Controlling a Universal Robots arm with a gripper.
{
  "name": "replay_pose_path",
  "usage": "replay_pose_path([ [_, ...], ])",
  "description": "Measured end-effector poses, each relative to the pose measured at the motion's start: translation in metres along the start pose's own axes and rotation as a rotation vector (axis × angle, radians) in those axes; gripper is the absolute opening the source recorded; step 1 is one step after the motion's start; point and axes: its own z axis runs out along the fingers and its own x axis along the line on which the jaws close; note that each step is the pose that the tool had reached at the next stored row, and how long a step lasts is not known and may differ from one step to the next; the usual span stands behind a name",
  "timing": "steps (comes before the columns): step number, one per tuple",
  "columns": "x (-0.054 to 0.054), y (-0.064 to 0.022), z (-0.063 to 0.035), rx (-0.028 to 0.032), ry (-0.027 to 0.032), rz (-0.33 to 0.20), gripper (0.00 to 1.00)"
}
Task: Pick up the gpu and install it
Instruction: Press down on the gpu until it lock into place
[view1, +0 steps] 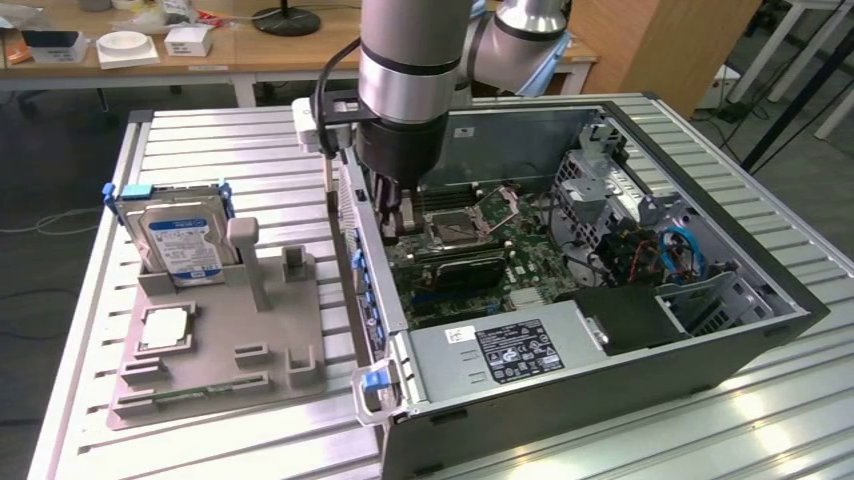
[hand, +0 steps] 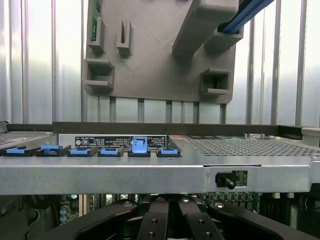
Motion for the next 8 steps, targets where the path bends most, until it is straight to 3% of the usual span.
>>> replay_pose_path([
  [4, 0.0000, -0.0052, 0.0001, 0.0000, -0.0006, 0.000, 0.11],
  [8, 0.0000, -0.0053, 0.0000, 0.0000, -0.0005, 0.000, 0.11],
])
